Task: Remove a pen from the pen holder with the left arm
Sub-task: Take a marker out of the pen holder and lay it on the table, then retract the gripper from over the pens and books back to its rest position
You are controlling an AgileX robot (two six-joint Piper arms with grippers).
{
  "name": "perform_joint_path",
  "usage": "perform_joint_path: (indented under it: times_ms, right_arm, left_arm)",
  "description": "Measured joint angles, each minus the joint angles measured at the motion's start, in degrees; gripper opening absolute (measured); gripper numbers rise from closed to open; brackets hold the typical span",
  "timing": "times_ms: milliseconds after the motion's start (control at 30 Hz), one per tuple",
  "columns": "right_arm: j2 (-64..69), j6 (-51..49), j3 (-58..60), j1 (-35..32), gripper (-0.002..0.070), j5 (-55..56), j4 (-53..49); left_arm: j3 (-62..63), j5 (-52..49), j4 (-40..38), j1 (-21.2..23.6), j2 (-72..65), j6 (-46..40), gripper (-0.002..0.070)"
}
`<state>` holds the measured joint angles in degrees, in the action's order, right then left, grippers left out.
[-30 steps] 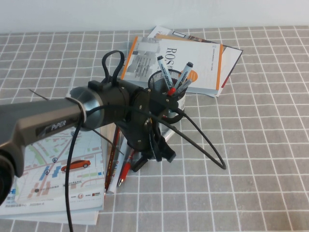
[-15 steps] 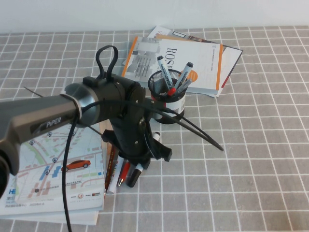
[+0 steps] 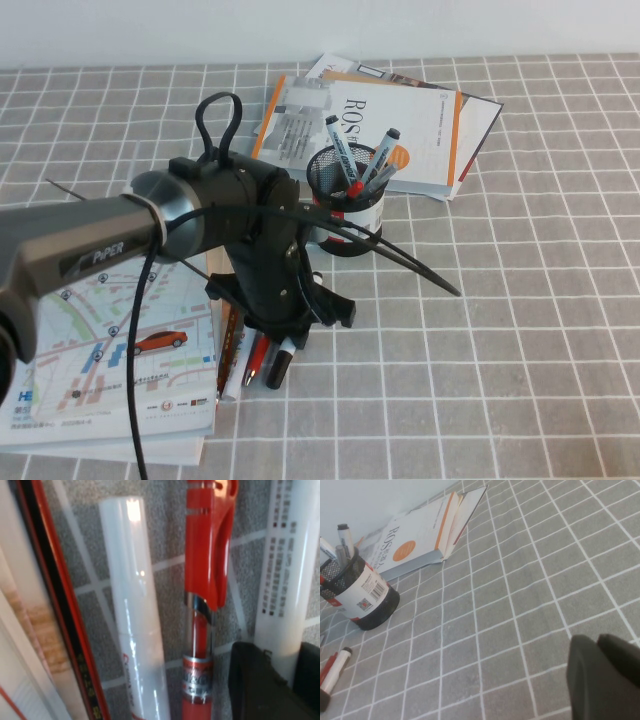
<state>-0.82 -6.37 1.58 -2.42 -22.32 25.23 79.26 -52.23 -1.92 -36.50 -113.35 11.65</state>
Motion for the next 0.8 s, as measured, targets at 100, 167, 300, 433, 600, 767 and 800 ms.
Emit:
perform_joint_path:
  times_ms: [100,167,300,433,600,767,800]
  right_arm:
    - [0.0,0.0,0.0,0.0,-0.0013,0.0,0.0]
    - [0.0,0.0,0.0,0.0,-0.0013,0.0,0.0]
    - [0.0,0.0,0.0,0.0,-0.0013,0.0,0.0]
    - [0.0,0.0,0.0,0.0,-0.0013,0.0,0.0]
    - [0.0,0.0,0.0,0.0,-0.0013,0.0,0.0]
    - [0.0,0.0,0.0,0.0,-0.0013,0.0,0.0]
    - [0.0,0.0,0.0,0.0,-0.0013,0.0,0.0]
  left_arm:
    - [0.0,-0.9,0.0,0.0,0.0,0.0,0.0115]
    - [0.0,-1.4,0.0,0.0,0.0,-0.1,0.0135]
    - [-0.3,-1.8,0.0,0.0,1.6,-0.1,0.0263]
    - [-0.5,0.0,0.0,0.0,5.4,-0.1,0.0365]
    - [-0.5,3.0,0.0,0.0,13.2,-0.7,0.039]
    - [-0.7,3.3,4.9,0.0,21.9,-2.9,0.029]
    - [-1.2,3.3,6.4,0.0,23.9,-3.2,0.0244]
